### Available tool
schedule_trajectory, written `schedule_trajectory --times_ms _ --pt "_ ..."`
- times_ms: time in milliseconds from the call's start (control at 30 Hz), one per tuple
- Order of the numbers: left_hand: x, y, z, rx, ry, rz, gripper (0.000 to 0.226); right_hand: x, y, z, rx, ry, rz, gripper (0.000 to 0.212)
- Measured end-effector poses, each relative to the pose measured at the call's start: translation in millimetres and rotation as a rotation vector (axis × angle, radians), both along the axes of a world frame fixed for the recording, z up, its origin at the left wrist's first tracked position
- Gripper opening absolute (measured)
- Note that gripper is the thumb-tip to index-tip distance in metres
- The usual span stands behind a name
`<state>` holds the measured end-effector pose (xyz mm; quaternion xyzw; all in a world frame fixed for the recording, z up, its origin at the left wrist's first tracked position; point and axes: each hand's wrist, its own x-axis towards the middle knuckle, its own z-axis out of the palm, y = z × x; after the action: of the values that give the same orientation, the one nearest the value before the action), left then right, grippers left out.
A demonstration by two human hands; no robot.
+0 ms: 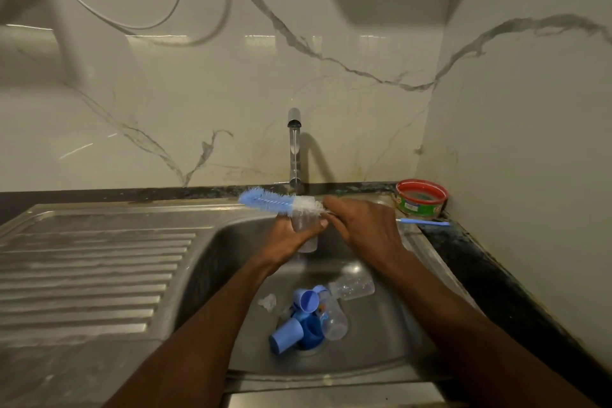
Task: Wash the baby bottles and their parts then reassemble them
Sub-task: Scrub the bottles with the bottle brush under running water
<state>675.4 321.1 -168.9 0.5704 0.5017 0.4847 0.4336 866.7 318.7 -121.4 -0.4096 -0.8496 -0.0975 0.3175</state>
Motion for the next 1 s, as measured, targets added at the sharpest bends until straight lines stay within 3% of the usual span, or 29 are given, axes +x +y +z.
schedule_trajectory --times_ms 167,333,433,467,600,700,800,933,1000 --pt "-17 -2 -4 -0.028 -0.103 -0.020 0.063 22 12 -7 0.020 0.003 -0.082 0.021" --pt "-8 -1 3 -0.021 -0.223 -0.100 0.045 30 16 -8 0.045 0.065 -0.091 0.016" --pt "2 -4 2 -0.079 -0.187 -0.066 0.021 9 6 -4 0.015 0.046 -0.066 0.011" --pt "5 -4 1 -0.078 -0.146 -0.042 0.021 3 3 -4 0.047 0.012 -0.086 0.010" --pt "7 -4 3 -0.031 -0.068 0.106 0.063 0 5 -2 0.083 -0.047 -0.112 0.012" --pt "-4 5 2 0.014 -0.164 0.104 0.054 23 12 -4 0.000 0.036 -0.123 0.021" --pt "-6 2 2 -0.031 -0.162 0.025 0.064 33 12 -7 0.008 0.068 -0.123 0.025" --pt "3 -1 -4 -0.038 -0.058 -0.030 0.051 4 4 -5 -0.008 -0.022 -0.037 0.015" --pt "-2 -2 -3 -0.027 -0.110 -0.016 0.061 -5 2 0 -0.016 -0.028 -0.021 0.019"
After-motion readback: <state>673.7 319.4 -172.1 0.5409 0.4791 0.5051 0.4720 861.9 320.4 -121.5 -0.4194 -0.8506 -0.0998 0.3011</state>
